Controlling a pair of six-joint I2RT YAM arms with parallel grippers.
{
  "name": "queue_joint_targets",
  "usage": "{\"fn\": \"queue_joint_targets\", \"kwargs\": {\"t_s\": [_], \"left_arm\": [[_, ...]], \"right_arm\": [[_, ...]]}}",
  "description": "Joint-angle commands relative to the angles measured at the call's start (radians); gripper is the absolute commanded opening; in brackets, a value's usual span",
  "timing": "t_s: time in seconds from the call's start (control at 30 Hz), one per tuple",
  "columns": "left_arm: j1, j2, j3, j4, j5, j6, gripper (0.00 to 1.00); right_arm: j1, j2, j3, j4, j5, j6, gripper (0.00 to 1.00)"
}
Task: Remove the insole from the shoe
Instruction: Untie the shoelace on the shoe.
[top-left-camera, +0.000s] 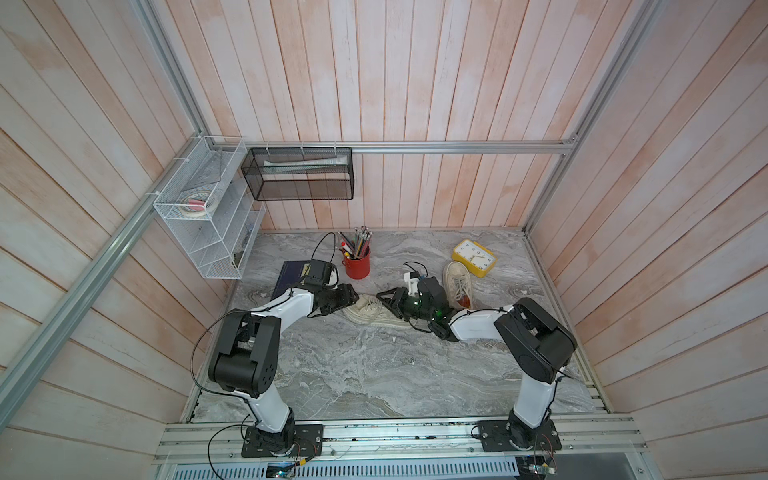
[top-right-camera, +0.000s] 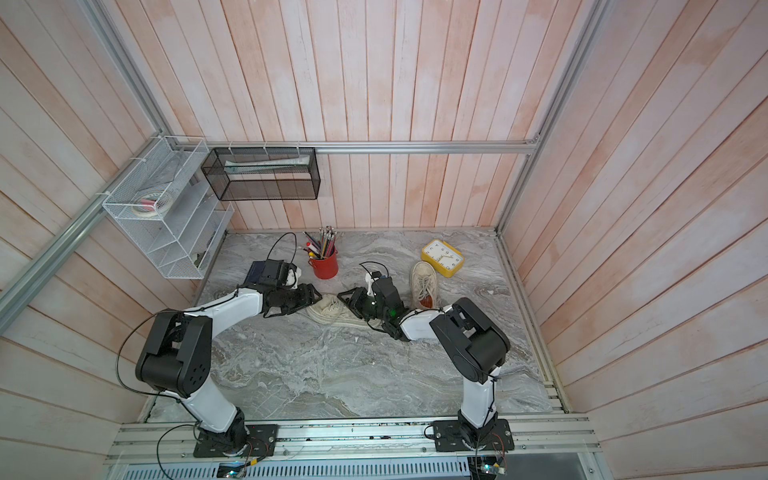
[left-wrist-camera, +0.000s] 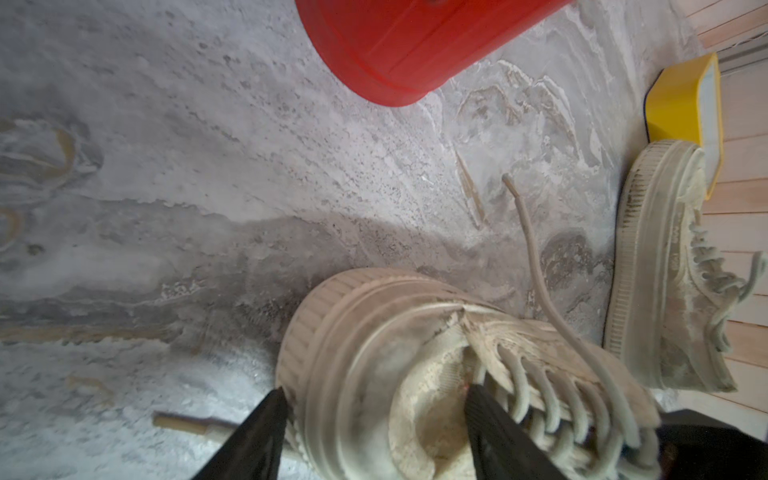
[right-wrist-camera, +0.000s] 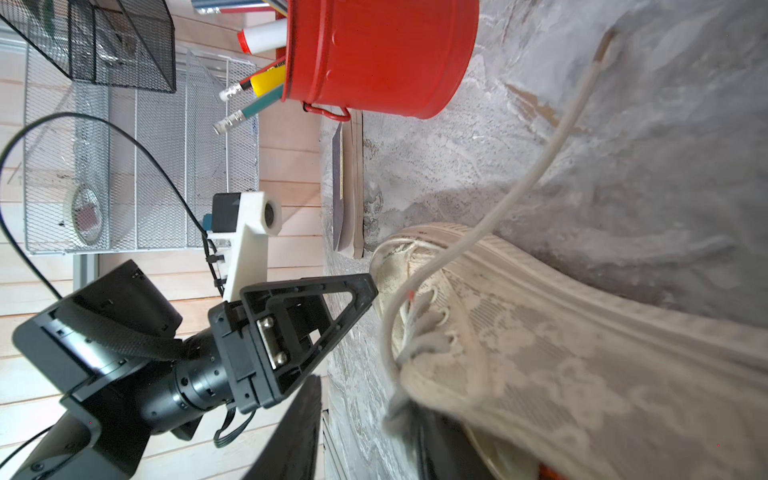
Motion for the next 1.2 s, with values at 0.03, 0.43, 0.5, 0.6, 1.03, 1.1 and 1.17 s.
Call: {"fn": "queue_joint_targets", "kwargs": {"t_s": [0.03, 0.43, 0.5, 0.6, 1.03, 1.1, 1.17], "left_arm": [[-0.007, 0.034, 0.011, -0.004, 0.042, 0.051, 0.60], [-0.030, 0.056, 0.021, 0.007, 0.024, 0.073, 0.46], [-0.039, 0.061, 0.023, 0.003, 0.014, 0.083, 0.44], [-0.062, 0.071, 0.029, -0.008, -0.003, 0.106, 0.42], [-0.138, 0.086, -0.005, -0.016, -0.044, 0.136, 0.40], [-0.139, 0.079, -0.010, -0.018, -0.051, 0.139, 0.40], [-0.138, 0.074, -0.011, -0.016, -0.058, 0.137, 0.40]], "right_arm": [[0.000, -0.046, 0.038, -0.142, -0.050, -0.080, 0.38], [-0.004, -0.082, 0.108, -0.385, -0.104, -0.212, 0.42], [-0.004, -0.076, 0.111, -0.361, -0.128, -0.196, 0.38], [-0.001, -0.065, 0.116, -0.302, -0.155, -0.174, 0.34], [-0.003, -0.006, 0.146, -0.223, -0.058, -0.103, 0.49], [0.003, -0.051, 0.142, -0.267, -0.016, -0.123, 0.49], [0.005, -0.113, 0.148, -0.340, 0.019, -0.158, 0.49]]}}
